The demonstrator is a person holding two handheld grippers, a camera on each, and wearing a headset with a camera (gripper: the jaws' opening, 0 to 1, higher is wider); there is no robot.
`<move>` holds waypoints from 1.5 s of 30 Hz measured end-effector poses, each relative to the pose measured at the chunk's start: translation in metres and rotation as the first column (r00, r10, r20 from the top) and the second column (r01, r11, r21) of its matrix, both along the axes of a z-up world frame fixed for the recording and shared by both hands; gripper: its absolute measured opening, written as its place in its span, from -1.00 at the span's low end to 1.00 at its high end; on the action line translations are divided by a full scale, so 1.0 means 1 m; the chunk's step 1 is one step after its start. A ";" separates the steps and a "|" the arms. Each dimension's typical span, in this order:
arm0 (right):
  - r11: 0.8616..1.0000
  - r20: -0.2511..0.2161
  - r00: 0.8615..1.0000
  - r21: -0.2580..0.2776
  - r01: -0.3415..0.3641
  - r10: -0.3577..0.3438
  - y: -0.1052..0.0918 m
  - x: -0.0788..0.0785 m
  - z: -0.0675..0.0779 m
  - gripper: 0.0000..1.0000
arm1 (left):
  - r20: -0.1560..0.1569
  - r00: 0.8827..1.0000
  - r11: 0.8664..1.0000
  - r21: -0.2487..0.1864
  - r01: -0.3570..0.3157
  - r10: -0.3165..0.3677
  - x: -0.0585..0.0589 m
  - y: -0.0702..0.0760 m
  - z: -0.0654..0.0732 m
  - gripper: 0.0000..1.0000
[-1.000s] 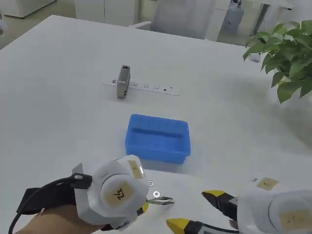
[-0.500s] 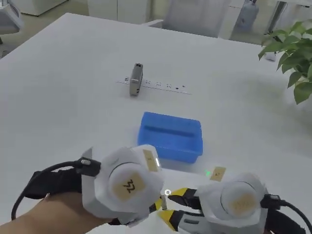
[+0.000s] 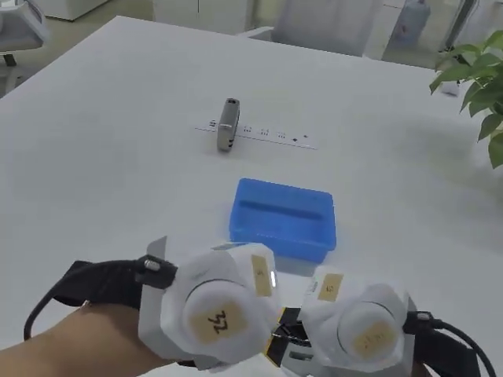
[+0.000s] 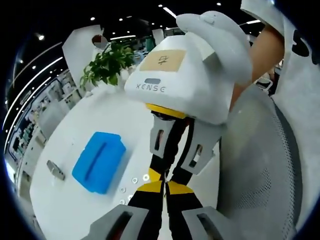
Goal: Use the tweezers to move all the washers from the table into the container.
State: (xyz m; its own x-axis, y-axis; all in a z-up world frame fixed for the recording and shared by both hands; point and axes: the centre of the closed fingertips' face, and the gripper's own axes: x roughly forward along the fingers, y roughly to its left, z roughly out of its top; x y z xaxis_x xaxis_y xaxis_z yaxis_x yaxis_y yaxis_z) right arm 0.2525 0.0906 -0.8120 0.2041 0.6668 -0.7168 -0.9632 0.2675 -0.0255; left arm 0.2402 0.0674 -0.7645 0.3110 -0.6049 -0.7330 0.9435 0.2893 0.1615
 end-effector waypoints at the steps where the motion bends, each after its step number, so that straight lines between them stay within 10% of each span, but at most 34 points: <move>1: 1.000 -0.004 1.000 0.002 0.004 -0.004 0.001 0.000 0.000 -0.92 | 0.004 1.000 1.000 -0.006 -0.011 0.011 0.000 0.001 0.000 -1.00; 13: 0.996 0.056 0.995 -0.033 -0.082 0.084 0.020 -0.009 -0.003 -0.89 | 0.004 0.991 0.990 -0.022 -0.136 0.136 -0.007 0.028 -0.003 -1.00; 27: 0.989 0.071 0.989 -0.082 -0.125 0.131 0.011 -0.008 -0.006 -0.92 | 0.049 0.994 0.996 -0.013 -0.094 0.094 -0.006 0.020 -0.001 -1.00; 33: 0.990 0.082 0.990 -0.083 -0.112 0.118 0.011 -0.006 -0.006 -0.96 | 0.024 0.980 0.978 -0.074 -0.195 0.197 -0.001 0.024 0.000 -1.00; 39: 0.994 0.085 0.992 -0.072 -0.083 0.089 0.008 -0.004 -0.004 -0.97 | -0.021 0.906 0.880 -0.229 -0.416 0.423 0.004 0.044 0.013 -0.69; 45: 1.000 0.054 0.999 0.014 0.007 -0.007 0.009 0.012 0.010 -0.97 | 0.091 0.792 0.780 -0.270 -0.564 0.604 0.006 0.087 0.022 -0.14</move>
State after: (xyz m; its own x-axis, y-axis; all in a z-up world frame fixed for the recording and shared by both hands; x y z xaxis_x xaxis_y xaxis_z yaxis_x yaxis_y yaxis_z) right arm 0.2647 0.1000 -0.8017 0.2469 0.6748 -0.6955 -0.9587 0.2749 -0.0736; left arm 0.2463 0.1541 -0.7421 0.7591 -0.4038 -0.5107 0.5463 0.8217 0.1623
